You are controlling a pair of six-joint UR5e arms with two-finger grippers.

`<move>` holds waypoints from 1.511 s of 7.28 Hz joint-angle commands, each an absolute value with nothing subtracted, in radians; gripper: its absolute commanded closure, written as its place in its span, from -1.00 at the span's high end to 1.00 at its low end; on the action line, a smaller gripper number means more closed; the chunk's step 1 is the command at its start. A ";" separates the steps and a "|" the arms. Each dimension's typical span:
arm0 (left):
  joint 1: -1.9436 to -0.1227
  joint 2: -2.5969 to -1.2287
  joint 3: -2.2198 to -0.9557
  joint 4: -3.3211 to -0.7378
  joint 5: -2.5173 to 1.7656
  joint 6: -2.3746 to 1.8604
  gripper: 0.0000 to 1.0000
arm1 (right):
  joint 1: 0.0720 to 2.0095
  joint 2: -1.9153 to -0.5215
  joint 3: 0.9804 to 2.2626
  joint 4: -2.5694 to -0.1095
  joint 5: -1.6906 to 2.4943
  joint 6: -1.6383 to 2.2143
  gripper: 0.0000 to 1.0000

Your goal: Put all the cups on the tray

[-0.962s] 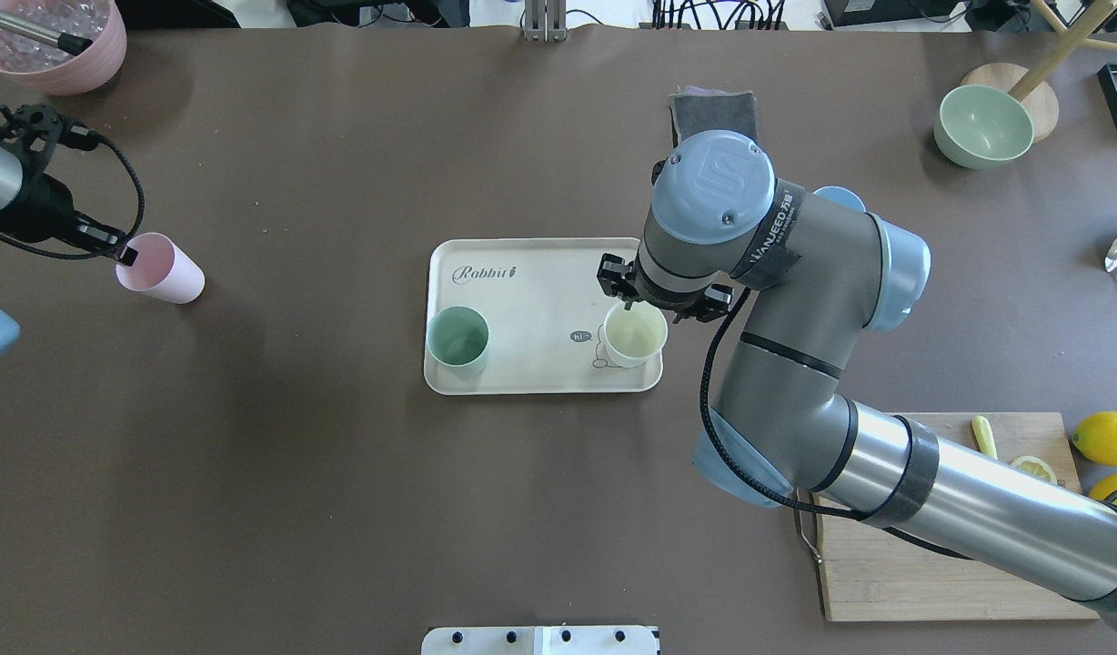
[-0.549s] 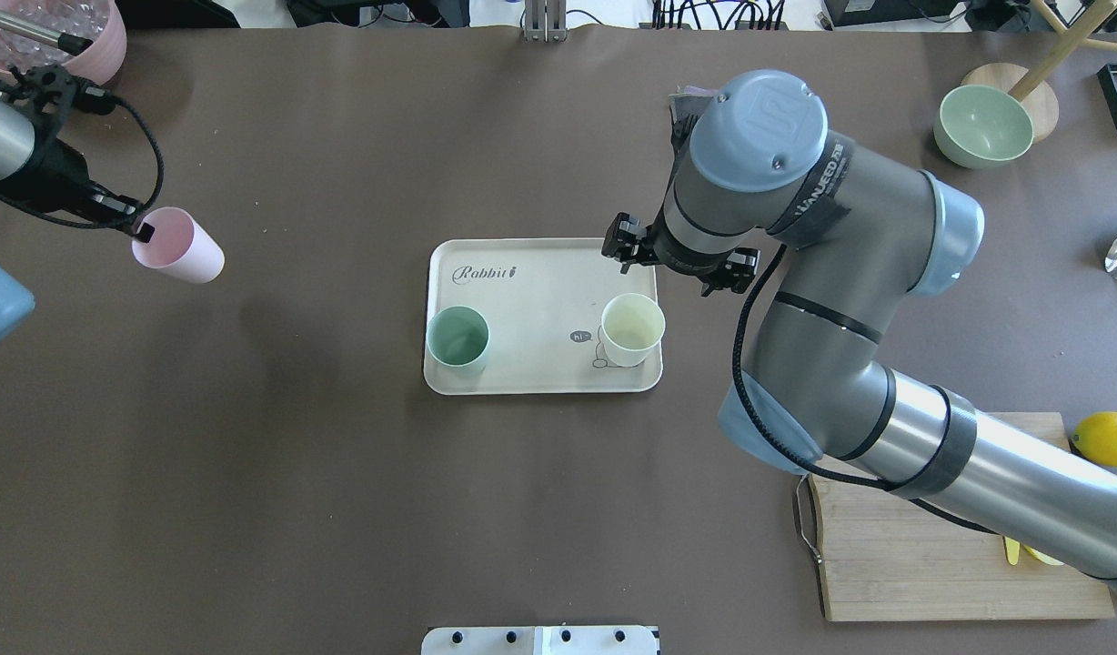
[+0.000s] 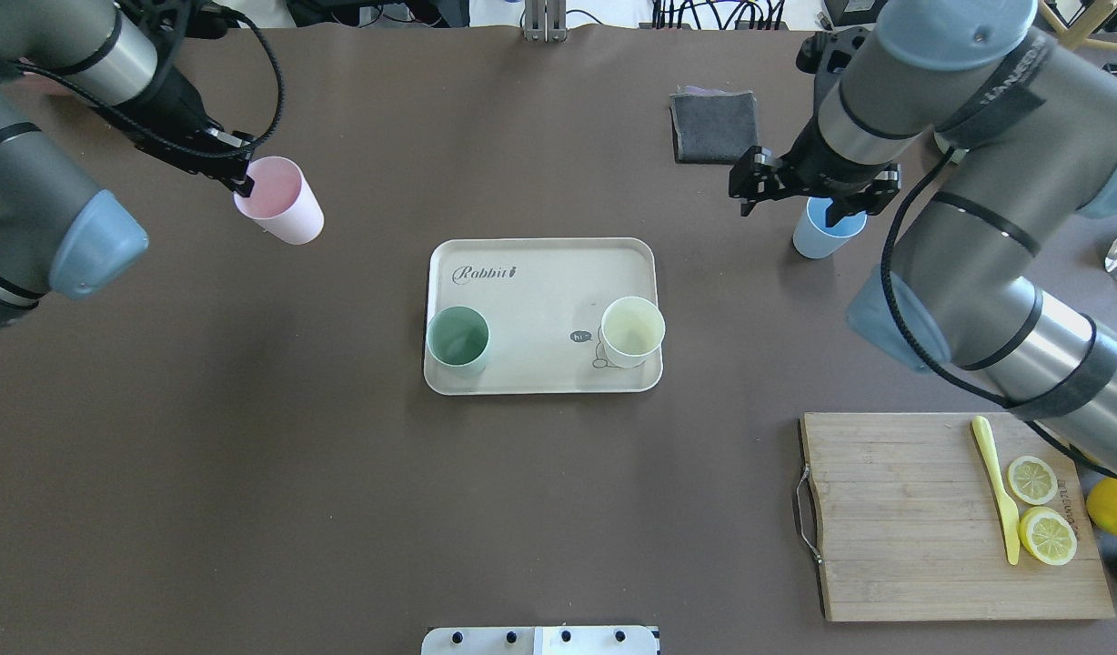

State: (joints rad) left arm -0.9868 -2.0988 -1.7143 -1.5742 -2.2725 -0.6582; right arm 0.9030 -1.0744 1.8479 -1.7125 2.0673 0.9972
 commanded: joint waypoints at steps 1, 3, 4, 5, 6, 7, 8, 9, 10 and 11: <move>-0.875 -2.209 -1.672 -1.571 -2.196 -0.822 -1.00 | 1.032 -1.112 1.766 -1.704 2.153 0.769 1.00; -0.795 -2.236 -1.667 -1.572 -2.116 -0.926 -1.00 | 1.097 -1.111 1.671 -1.688 2.175 0.636 0.97; -0.748 -2.237 -1.661 -1.598 -2.050 -0.969 -1.00 | 1.103 -1.112 1.607 -1.610 2.180 0.632 0.97; -0.718 -2.237 -1.622 -1.670 -2.028 -1.024 -1.00 | 1.107 -1.112 1.527 -1.500 2.187 0.634 0.96; -0.709 -2.253 -1.571 -1.727 -2.026 -1.043 -1.00 | 1.117 -1.112 1.469 -1.427 2.189 0.632 0.96; -0.687 -2.276 -1.537 -1.741 -1.985 -1.064 -1.00 | 1.124 -1.111 1.438 -1.401 2.189 0.626 0.96; -0.678 -2.286 -1.513 -1.773 -1.958 -1.084 -1.00 | 1.124 -1.108 1.425 -1.397 2.189 0.623 0.96; -0.678 -2.281 -1.513 -1.790 -1.957 -1.081 -0.27 | 1.118 -1.108 1.424 -1.399 2.187 0.626 0.96; -0.680 -2.280 -1.516 -1.787 -1.956 -1.072 0.96 | 1.106 -1.109 1.425 -1.397 2.186 0.630 0.97; -0.689 -2.279 -1.538 -1.784 -1.957 -1.071 0.97 | 1.095 -1.108 1.431 -1.396 2.184 0.632 0.99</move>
State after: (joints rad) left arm -0.6823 -2.2797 -1.5222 -1.7834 -1.9586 -1.0741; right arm 1.1084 -1.1084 1.4276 -1.3984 2.1863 0.6291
